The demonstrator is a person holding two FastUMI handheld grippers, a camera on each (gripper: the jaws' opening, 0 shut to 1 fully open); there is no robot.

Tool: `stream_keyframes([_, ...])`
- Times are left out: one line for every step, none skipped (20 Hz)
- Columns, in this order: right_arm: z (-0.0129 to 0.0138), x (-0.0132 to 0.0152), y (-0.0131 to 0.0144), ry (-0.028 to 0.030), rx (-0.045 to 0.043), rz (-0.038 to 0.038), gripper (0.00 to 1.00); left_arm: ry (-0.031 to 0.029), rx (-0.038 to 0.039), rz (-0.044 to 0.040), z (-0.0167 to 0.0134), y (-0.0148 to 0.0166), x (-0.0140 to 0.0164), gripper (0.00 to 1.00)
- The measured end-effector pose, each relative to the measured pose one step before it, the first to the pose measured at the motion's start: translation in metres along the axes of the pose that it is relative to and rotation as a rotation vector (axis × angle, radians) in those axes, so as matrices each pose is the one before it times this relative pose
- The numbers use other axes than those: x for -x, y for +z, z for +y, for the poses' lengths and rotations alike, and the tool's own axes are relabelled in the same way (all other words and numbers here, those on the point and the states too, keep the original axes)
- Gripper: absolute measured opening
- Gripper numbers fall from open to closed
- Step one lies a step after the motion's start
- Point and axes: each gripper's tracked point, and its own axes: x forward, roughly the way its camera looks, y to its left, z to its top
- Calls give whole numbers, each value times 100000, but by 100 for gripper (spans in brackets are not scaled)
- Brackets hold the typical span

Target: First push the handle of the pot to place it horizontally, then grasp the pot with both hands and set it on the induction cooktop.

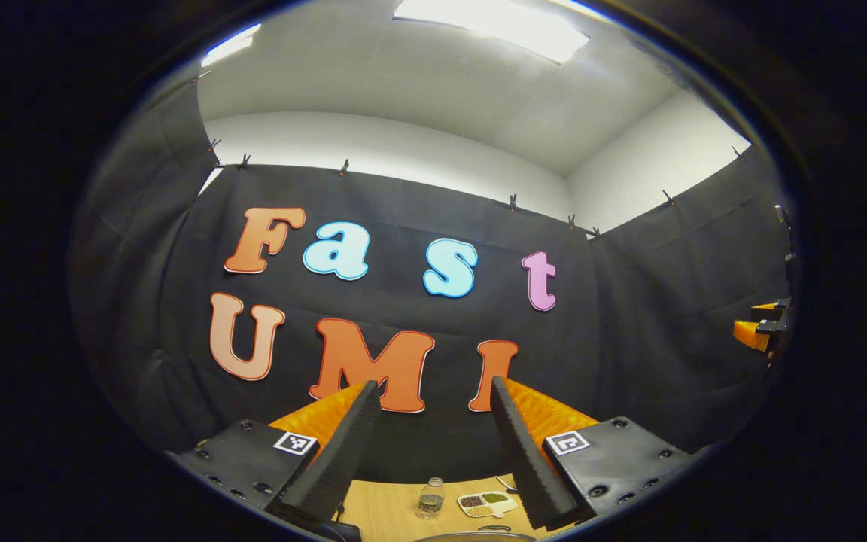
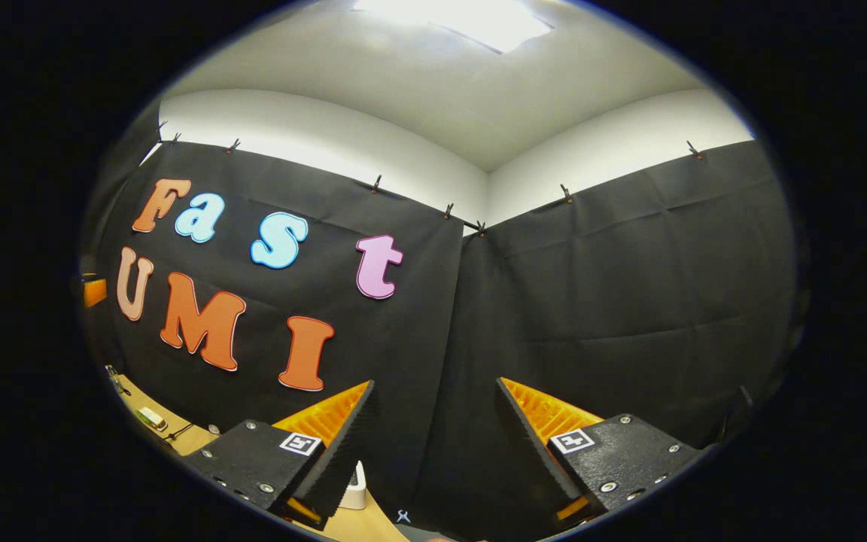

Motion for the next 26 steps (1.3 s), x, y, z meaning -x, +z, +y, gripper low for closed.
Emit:
stream_keyframes([-23, -300, -291, 317, -51, 267, 95, -377, -278, 110, -467, -35, -169, 95])
stream_keyframes([-173, -1, -227, 242, 2, 191, 95, -458, -183, 275, -559, -106, -169, 95])
stream_keyframes([-208, 11, -244, 78, 25, 61, 95, -260, -410, 348, -386, -128, -112, 95])
stream_keyframes([-115, 107, -149, 145, 27, -26, 95, -528, -159, 188, -438, -78, -185, 95])
stream_keyframes([-86, 74, -143, 208, 38, 3, 93, -843, 135, 505, -763, -375, 8, 95])
stream_keyframes([-178, 194, -170, 107, 128, 211, 95, -886, 372, 1155, -595, -475, -104, 95])
stream_keyframes([-341, 245, -231, 16, 248, 256, 95, -473, 267, 1532, -384, -661, -285, 95])
stream_keyframes([-116, -86, -319, -167, 480, 379, 95, -855, 250, 2174, -536, -759, -169, 91])
stream_keyframes([-116, -128, -271, -207, 484, 329, 95, -467, -19, 2517, -443, -890, -146, 88])
stream_keyframes([-198, -66, -330, -400, 455, 430, 95, -721, -449, 2792, -508, -1022, -183, 84])
stream_keyframes([-439, 225, -389, -288, 191, 489, 95, -563, -902, 3100, -317, -1054, -129, 72])
stream_keyframes([-439, 245, -296, -220, -26, 453, 95, -85, -943, 2830, -339, -966, -59, 60])
stream_keyframes([-480, 231, -252, -125, -145, 512, 95, -158, -775, 2613, -496, -931, -82, 48])
stream_keyframes([-266, 60, -302, -129, -211, 447, 95, 18, -617, 3137, -434, -1172, -192, 28])
stream_keyframes([-304, 24, -302, -263, -247, 542, 95, 967, -658, 3708, -6, -1236, -74, 16])
stream_keyframes([-186, 25, -176, -94, -325, 347, 95, -1118, 297, 4908, -648, -1522, -240, 11])
stream_keyframes([-234, 14, -172, -108, -426, 276, 95, -1679, 903, 6306, -421, -1789, -149, 10])
stream_keyframes([-84, -79, -219, -41, -497, 458, 95, -743, 1259, 6390, -308, -1957, -791, 8])
stream_keyframes([-291, 29, -352, 22, -438, 414, 95, -224, 1130, 6647, -151, -1944, -320, 7])
stream_keyframes([-127, -86, -326, -126, -306, 443, 95, 543, 1328, 6727, 4, -1955, -232, 7])
stream_keyframes([-41, -239, -287, 37, -235, 420, 95, 739, 1942, 7050, 110, -1902, -350, 7])
stream_keyframes([-271, 75, -359, -41, -149, 533, 95, -109, 2840, 6706, 185, -2404, -432, 8])
stream_keyframes([-266, 17, -344, 233, -98, 542, 95, 489, 2809, 6774, 124, -2290, -201, 7])
stream_keyframes([-130, -101, -296, 140, -62, 433, 95, 1253, 2296, 6349, 166, -1830, -389, 7])
stream_keyframes([-56, -245, -299, 91, 57, 589, 95, 1411, 1789, 5708, 287, -1738, -350, 9])
stream_keyframes([-195, -85, -334, 107, 119, 543, 95, 2271, 1460, 5666, 630, -1403, -689, 7])
